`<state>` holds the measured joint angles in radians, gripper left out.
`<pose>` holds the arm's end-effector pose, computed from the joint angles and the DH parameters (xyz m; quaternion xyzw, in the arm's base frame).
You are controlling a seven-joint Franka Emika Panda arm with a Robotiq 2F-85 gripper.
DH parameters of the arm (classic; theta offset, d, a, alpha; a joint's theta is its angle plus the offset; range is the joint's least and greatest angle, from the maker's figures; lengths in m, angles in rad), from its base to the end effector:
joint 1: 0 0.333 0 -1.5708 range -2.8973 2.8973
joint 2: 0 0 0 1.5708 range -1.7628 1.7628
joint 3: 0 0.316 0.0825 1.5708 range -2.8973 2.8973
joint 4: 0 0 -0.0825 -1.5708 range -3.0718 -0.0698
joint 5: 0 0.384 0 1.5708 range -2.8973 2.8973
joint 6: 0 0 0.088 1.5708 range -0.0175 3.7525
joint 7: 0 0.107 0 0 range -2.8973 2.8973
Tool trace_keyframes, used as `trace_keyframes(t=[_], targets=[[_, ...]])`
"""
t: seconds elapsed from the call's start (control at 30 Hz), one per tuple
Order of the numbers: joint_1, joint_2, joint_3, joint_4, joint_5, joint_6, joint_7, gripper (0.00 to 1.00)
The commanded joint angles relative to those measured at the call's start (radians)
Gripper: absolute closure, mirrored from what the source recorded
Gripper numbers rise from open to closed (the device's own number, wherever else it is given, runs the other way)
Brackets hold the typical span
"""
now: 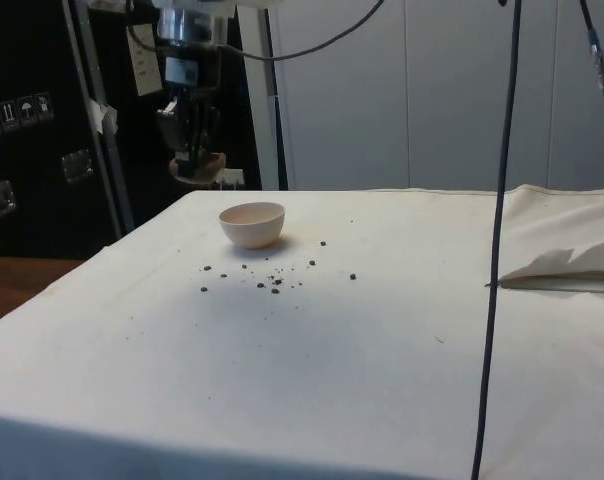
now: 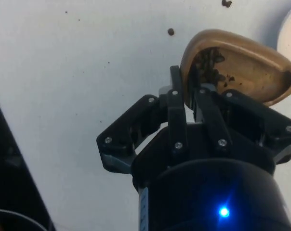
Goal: Pour the coffee beans from the cup into the bowl.
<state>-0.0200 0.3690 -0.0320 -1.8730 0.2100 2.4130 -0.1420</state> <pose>0.6472 -0.0311 0.3335 -0.9935 0.0257 -0.0918 0.0620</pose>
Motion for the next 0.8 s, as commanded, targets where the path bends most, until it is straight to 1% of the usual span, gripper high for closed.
trace_keyframes(t=[0.0, 0.03, 0.07, 0.13, 0.17, 0.2, 0.3, 0.33, 0.37, 0.4, 0.47, 0.5, 0.57, 0.6, 0.63, 0.77], targets=[[-0.01, -0.006, 0.005, 0.004, 0.028, -0.014, -0.024, 1.0], [0.0, -0.002, -0.003, 0.0, 0.011, -0.001, -0.01, 1.0], [-0.01, -0.007, 0.001, 0.004, 0.038, -0.015, -0.032, 1.0], [-0.012, -0.009, -0.005, 0.006, 0.061, -0.019, -0.053, 1.0], [-0.012, -0.01, -0.009, 0.008, 0.071, -0.022, -0.062, 1.0], [-0.013, -0.011, -0.016, 0.012, 0.093, -0.029, -0.081, 1.0], [-0.012, -0.012, -0.028, 0.017, 0.122, -0.038, -0.106, 1.0], [-0.004, -0.008, -0.035, 0.016, 0.11, -0.028, -0.098, 1.0], [-0.013, -0.013, -0.031, 0.02, 0.133, -0.042, -0.116, 1.0], [-0.014, -0.014, -0.035, 0.022, 0.143, -0.046, -0.125, 1.0], [-0.015, -0.015, -0.042, 0.025, 0.162, -0.052, -0.141, 1.0], [-0.016, -0.016, -0.05, 0.028, 0.184, -0.06, -0.16, 1.0], [-0.015, -0.017, -0.058, 0.033, 0.205, -0.069, -0.177, 1.0], [-0.006, -0.014, -0.067, 0.03, 0.196, -0.059, -0.171, 1.0], [-0.015, -0.017, -0.063, 0.035, 0.216, -0.073, -0.186, 1.0], [-0.016, -0.018, -0.083, 0.042, 0.267, -0.095, -0.228, 1.0]])
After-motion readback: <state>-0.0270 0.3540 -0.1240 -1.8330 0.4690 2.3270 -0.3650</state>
